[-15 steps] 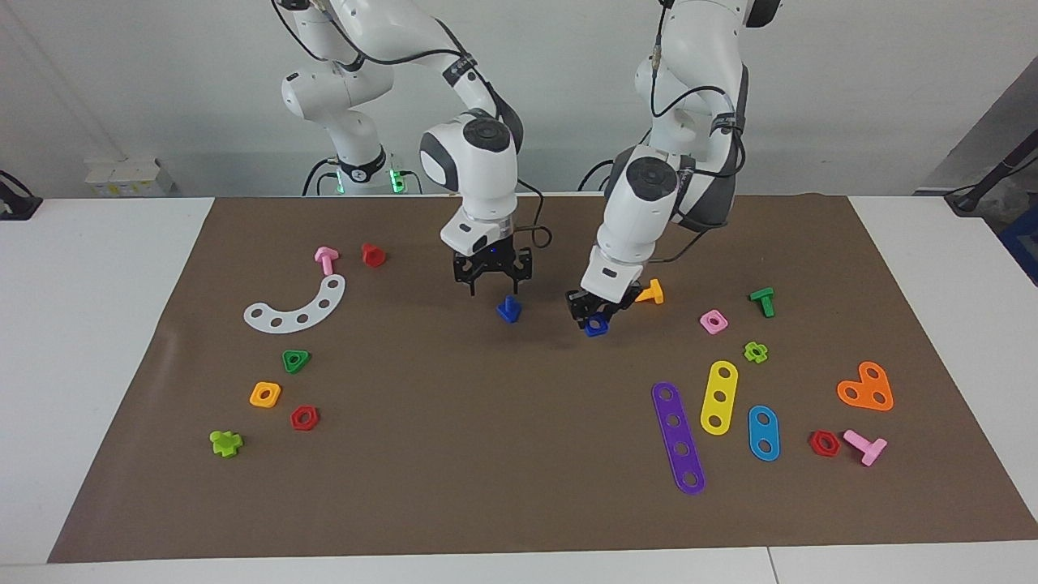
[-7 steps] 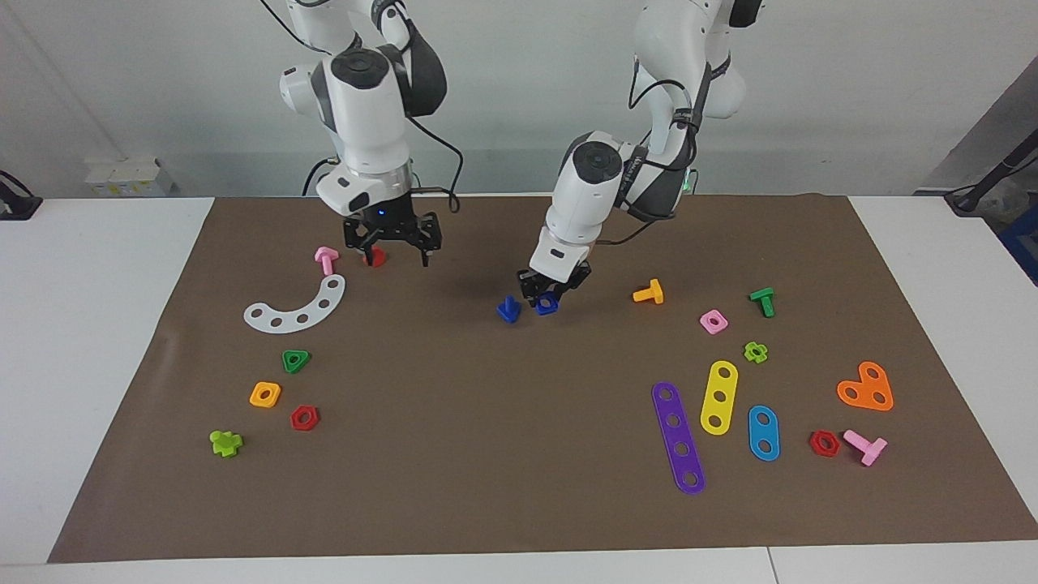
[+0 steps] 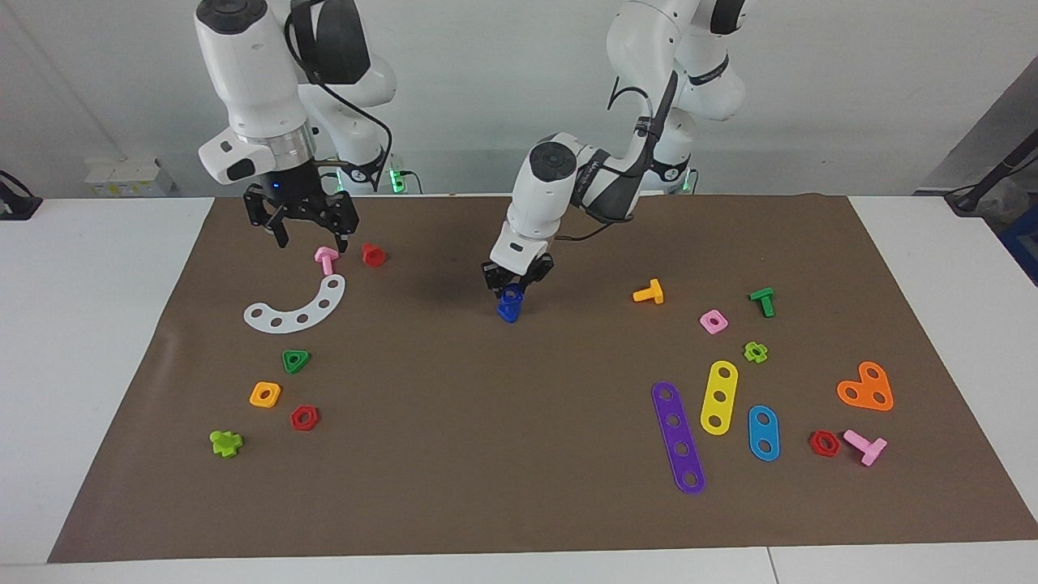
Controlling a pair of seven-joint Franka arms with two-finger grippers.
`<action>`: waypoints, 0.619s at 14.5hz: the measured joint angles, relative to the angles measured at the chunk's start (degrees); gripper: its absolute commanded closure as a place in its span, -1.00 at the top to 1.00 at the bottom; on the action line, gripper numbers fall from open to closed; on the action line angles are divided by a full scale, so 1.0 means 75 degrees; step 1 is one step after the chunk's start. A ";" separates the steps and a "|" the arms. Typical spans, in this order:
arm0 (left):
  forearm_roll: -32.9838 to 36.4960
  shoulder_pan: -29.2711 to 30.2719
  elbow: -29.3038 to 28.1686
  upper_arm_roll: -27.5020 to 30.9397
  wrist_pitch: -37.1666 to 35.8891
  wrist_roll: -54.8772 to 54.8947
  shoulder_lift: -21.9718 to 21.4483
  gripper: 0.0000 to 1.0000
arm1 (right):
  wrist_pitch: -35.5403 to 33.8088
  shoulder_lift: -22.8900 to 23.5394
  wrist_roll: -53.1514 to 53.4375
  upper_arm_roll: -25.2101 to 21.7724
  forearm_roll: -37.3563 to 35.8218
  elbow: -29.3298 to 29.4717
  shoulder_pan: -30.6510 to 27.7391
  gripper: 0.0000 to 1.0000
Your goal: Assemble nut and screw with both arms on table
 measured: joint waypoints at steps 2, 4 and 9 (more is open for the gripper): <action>0.0000 -0.0056 0.0020 0.0015 0.0049 -0.0039 0.0044 -1.00 | -0.0277 0.0319 0.0000 0.0003 0.0000 0.0652 -0.0131 1.00; 0.0000 -0.0058 0.0021 0.0035 0.0046 -0.0039 0.0049 -1.00 | -0.0729 0.0617 -0.0067 0.0001 0.0000 0.1268 -0.0273 1.00; 0.0180 -0.0057 0.0015 0.0087 0.0041 -0.0036 0.0175 -1.00 | -0.1203 0.0978 -0.0238 0.0028 0.0001 0.1931 -0.0337 1.00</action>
